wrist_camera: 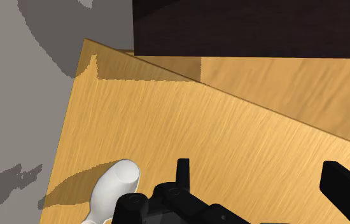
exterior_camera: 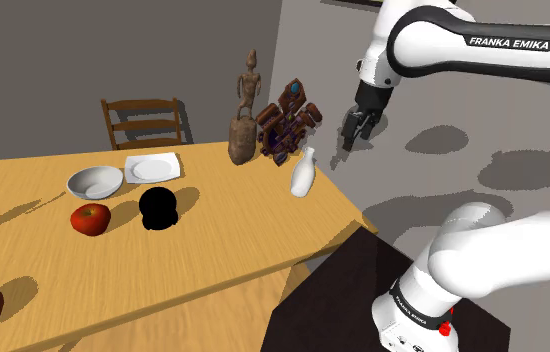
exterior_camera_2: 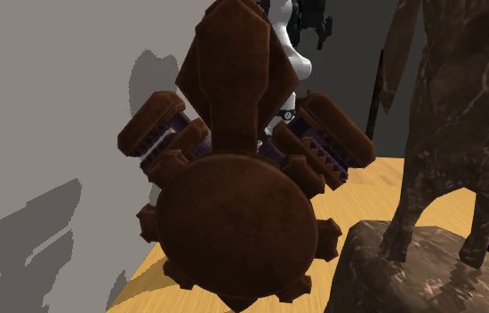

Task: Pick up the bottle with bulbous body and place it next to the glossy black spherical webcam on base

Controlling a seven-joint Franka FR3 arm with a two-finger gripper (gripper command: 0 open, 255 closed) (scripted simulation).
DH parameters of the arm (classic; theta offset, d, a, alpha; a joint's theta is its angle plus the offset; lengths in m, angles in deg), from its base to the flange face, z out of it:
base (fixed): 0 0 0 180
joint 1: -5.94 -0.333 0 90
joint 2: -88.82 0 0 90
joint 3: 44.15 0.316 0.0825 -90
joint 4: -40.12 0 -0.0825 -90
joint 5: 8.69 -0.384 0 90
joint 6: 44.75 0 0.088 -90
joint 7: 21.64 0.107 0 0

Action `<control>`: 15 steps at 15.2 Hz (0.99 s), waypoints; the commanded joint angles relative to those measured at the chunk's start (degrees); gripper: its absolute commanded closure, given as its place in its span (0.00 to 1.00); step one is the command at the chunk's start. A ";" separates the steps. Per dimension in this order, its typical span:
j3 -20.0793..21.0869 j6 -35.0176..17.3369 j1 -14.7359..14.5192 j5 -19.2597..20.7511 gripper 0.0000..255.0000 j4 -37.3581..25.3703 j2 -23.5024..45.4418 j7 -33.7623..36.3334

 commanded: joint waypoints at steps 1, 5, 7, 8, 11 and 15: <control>0.00 0.00 0.00 0.00 0.00 0.00 0.00 0.00; -3.17 -6.29 0.97 1.22 0.00 -1.13 7.40 -2.14; -4.72 -9.24 1.33 1.55 0.00 -2.16 11.36 -3.25; -5.49 -10.65 1.48 1.63 0.00 -2.79 13.40 -3.82; -7.72 -14.60 1.83 1.50 0.00 -5.11 19.71 -5.66; -10.46 -19.11 2.18 0.32 0.00 -9.22 28.46 -8.48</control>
